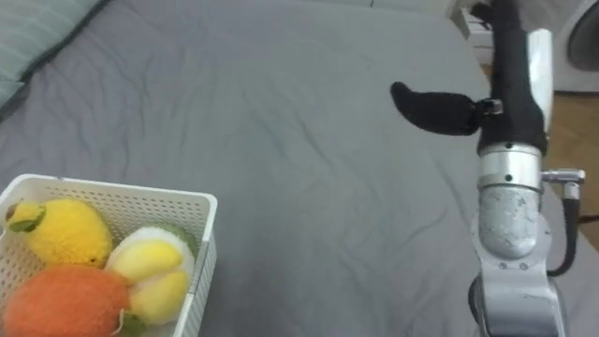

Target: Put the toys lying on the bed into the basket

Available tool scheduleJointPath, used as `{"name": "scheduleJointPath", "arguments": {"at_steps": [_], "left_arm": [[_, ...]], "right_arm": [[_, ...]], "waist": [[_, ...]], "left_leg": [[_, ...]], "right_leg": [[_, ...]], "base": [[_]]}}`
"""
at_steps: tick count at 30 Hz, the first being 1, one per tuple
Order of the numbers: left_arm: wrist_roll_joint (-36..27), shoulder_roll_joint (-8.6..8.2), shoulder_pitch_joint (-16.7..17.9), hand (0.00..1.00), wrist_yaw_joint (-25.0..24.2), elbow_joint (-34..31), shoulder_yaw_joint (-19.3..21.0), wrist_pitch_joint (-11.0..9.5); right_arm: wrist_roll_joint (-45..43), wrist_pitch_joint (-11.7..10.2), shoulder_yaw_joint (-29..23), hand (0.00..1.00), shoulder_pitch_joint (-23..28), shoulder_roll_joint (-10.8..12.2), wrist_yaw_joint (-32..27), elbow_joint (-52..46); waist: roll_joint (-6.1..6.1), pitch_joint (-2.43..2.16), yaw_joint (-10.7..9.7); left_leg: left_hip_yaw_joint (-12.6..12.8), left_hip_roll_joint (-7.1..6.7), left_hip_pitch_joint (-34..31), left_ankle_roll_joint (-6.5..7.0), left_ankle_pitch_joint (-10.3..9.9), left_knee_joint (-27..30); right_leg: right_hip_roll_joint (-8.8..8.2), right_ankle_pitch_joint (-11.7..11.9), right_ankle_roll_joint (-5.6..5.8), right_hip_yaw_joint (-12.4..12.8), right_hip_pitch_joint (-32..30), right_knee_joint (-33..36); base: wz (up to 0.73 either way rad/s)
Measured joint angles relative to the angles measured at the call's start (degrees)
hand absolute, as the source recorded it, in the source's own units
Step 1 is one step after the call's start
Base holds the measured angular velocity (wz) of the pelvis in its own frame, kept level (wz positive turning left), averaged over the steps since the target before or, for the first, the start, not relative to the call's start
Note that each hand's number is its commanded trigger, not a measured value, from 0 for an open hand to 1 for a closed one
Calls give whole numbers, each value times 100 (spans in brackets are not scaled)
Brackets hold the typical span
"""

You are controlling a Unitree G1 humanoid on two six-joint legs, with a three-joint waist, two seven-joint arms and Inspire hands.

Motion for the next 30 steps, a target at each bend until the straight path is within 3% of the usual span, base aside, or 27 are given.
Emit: {"name": "scheduleJointPath", "arguments": {"at_steps": [6, 9, 11, 17, 25, 30], "left_arm": [[-4, 6, 70, 0, 89, -19, -30, -3], [-133, 15, 123, 0, 113, -16, -34, -3], [-332, 7, 177, 0, 194, -17, -94, -10], [-498, -11, 207, 0, 204, -6, -156, -3], [-486, -16, 252, 0, 242, -33, -197, -23], [-456, -25, 280, 0, 235, -15, -197, -17]], "right_arm": [[703, -7, -371, 0, 249, 4, -470, 660], [1314, -323, -588, 0, 413, 6, -910, 874], [1663, -453, -673, 0, 470, 16, -1174, 1376], [2476, -513, -696, 0, 718, 136, -1695, 3232], [2837, -523, -652, 0, 1015, 470, -1697, 5848], [3054, -454, -500, 0, 1183, 541, -1176, 7152]], "waist": [[-29, 5, -119], [-24, 8, -213], [2, 19, -295], [100, 25, -327], [152, -4, -296], [181, -1, -273]], "left_leg": [[180, 3, -81, 7, 1, 24], [198, 15, -62, 7, -3, -4], [197, 25, -27, 5, -17, -7], [179, 28, 7, -1, -20, 5], [142, 26, 29, -8, -23, 4], [138, 26, 26, -8, -24, -3]], "right_leg": [[17, -2, 6, 206, -232, 78], [32, 7, 3, 218, -219, 58], [38, 8, 2, 217, -179, 53], [41, -1, -1, 223, -96, 31], [53, -12, 1, 220, -76, -38], [51, -14, -1, 221, -54, -31]], "base": [[-15], [-3], [0], [0], [1], [0]]}}
